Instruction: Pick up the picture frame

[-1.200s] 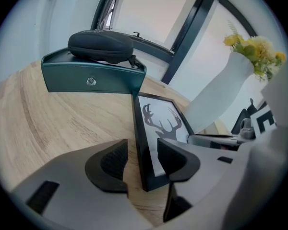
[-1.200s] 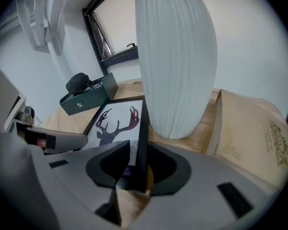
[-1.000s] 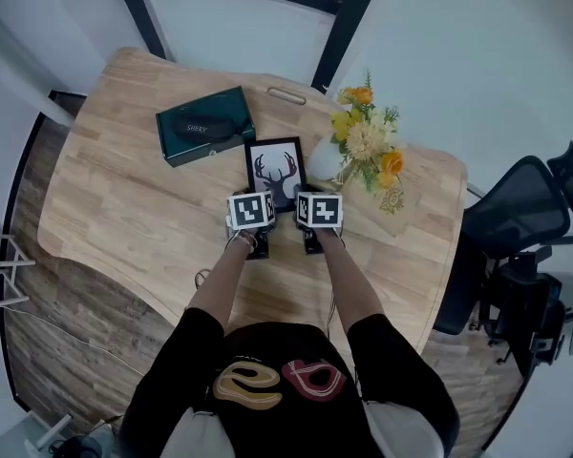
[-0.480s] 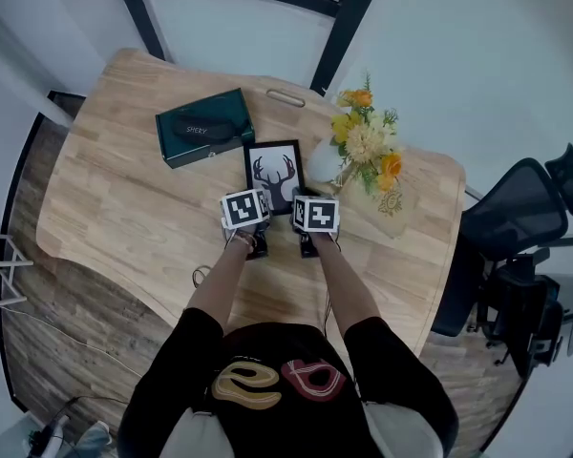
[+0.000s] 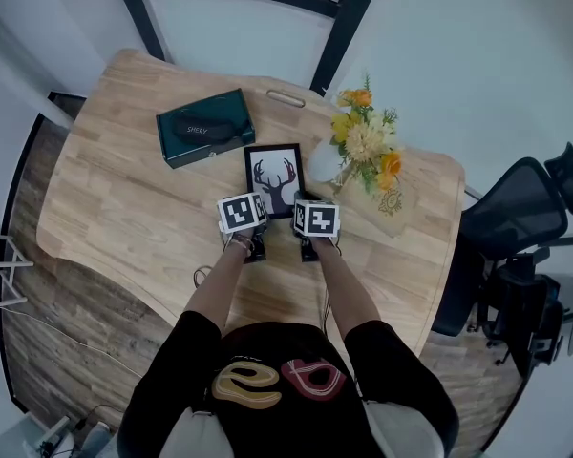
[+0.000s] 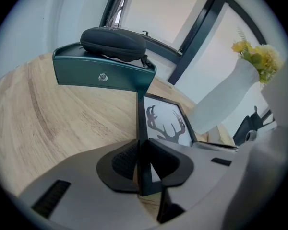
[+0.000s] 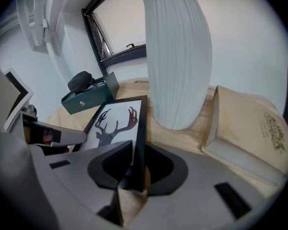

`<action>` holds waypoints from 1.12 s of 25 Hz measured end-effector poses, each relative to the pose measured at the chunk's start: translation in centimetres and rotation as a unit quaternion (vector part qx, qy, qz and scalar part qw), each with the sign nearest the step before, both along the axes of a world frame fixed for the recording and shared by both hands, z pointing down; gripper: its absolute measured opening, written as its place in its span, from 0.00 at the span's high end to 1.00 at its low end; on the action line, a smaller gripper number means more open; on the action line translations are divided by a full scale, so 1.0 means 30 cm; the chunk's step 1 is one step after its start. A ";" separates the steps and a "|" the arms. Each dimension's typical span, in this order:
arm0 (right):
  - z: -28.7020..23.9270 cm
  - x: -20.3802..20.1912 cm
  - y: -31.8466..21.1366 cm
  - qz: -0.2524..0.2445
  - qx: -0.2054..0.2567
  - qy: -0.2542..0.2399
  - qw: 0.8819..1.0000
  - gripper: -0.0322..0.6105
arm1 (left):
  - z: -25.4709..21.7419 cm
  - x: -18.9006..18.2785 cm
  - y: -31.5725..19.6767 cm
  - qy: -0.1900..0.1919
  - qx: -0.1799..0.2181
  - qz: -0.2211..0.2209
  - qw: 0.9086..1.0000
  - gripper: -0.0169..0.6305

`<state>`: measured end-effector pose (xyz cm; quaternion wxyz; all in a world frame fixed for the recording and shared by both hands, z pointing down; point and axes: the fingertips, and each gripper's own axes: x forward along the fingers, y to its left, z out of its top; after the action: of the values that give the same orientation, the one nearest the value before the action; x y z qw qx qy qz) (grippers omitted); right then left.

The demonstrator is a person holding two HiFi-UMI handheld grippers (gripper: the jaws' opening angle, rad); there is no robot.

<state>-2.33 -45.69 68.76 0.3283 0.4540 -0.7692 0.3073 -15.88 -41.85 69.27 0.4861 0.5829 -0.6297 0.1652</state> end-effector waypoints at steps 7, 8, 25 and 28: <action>-0.038 0.006 0.015 0.011 0.015 -0.006 1.000 0.82 | -0.030 0.001 0.013 0.003 0.014 0.001 1.000 0.85; -0.045 0.008 0.017 0.014 0.018 -0.007 1.000 0.82 | -0.036 0.002 0.014 0.003 0.017 0.002 1.000 0.85; -0.170 0.018 0.094 0.026 0.058 -0.018 0.998 0.82 | -0.169 0.007 0.075 -0.011 0.062 0.014 0.998 0.85; -0.200 0.017 0.112 0.019 0.069 -0.018 0.997 0.82 | -0.192 0.011 0.097 -0.011 0.067 0.014 0.998 0.85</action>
<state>-1.80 -42.32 62.77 0.2761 0.4844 -0.7857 0.2681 -15.54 -38.94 63.51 0.4365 0.6213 -0.6364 0.1358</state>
